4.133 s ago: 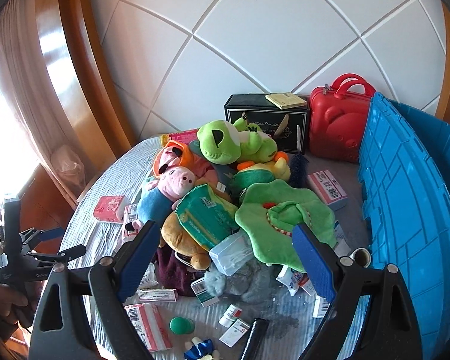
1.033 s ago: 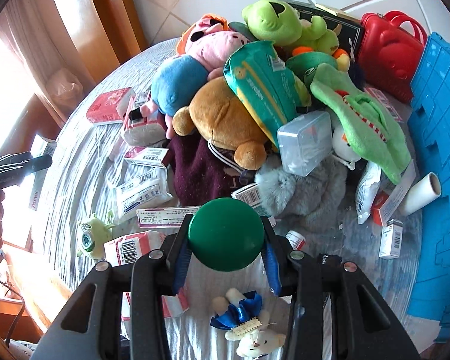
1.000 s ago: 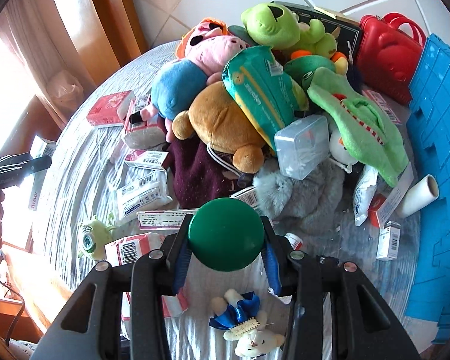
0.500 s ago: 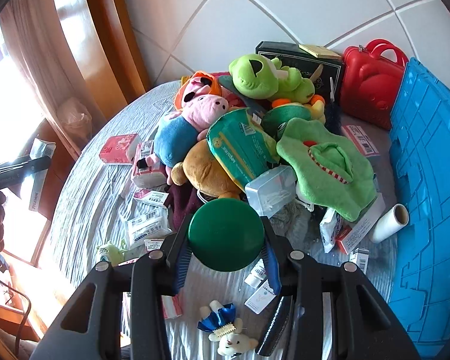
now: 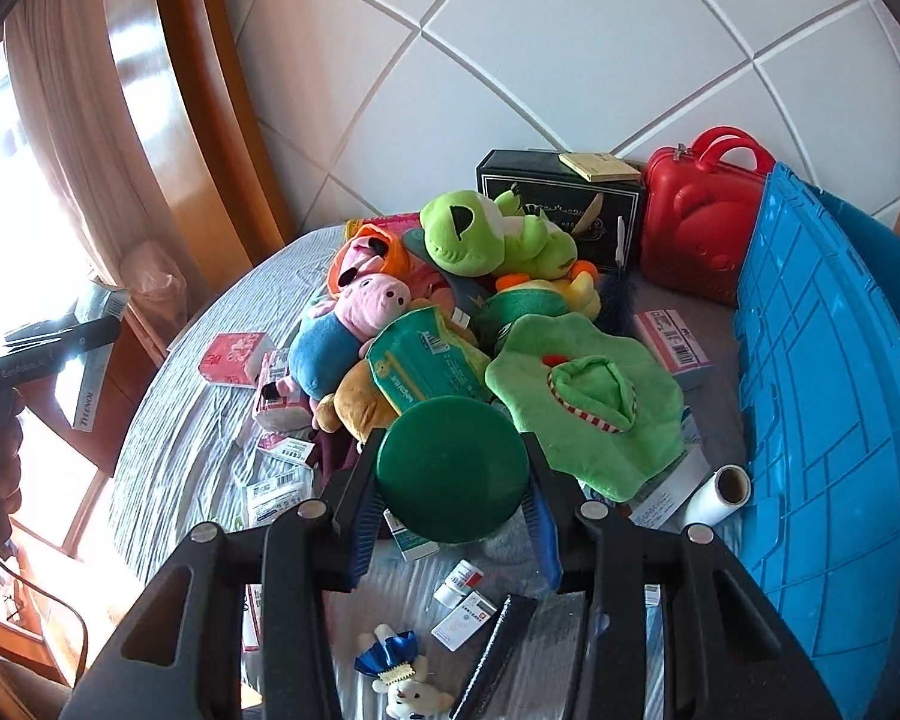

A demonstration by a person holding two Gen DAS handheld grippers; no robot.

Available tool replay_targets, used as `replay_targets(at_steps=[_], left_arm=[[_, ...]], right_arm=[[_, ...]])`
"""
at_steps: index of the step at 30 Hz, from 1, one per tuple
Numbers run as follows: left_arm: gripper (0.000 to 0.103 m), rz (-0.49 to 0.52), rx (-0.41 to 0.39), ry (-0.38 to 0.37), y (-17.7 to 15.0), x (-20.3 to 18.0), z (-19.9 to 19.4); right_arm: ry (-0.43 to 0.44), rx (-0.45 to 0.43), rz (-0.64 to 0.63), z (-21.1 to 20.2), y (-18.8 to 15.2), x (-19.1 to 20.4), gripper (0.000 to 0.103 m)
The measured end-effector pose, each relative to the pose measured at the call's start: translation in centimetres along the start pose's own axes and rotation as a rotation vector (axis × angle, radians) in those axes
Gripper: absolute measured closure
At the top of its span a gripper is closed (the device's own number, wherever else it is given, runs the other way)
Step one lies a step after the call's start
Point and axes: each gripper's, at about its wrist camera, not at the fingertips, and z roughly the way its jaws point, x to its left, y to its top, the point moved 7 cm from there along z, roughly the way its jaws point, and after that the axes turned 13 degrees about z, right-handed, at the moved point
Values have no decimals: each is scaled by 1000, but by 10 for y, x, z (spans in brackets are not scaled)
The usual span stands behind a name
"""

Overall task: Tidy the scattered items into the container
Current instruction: 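Lift and carry the Tylenol box and green cap over the blue bin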

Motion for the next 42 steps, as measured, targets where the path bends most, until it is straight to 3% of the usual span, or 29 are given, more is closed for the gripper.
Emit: replay_targets(at_steps=[22, 32, 42], left_arm=[[27, 121, -149, -50, 111, -157, -45], [27, 236, -222, -145, 163, -253, -60], [27, 386, -303, -275, 211, -369, -80]], right_arm=[[30, -140, 8, -87, 65, -102, 62], [-61, -209, 78, -132, 79, -177, 62], [-207, -242, 192, -174, 70, -266, 62]])
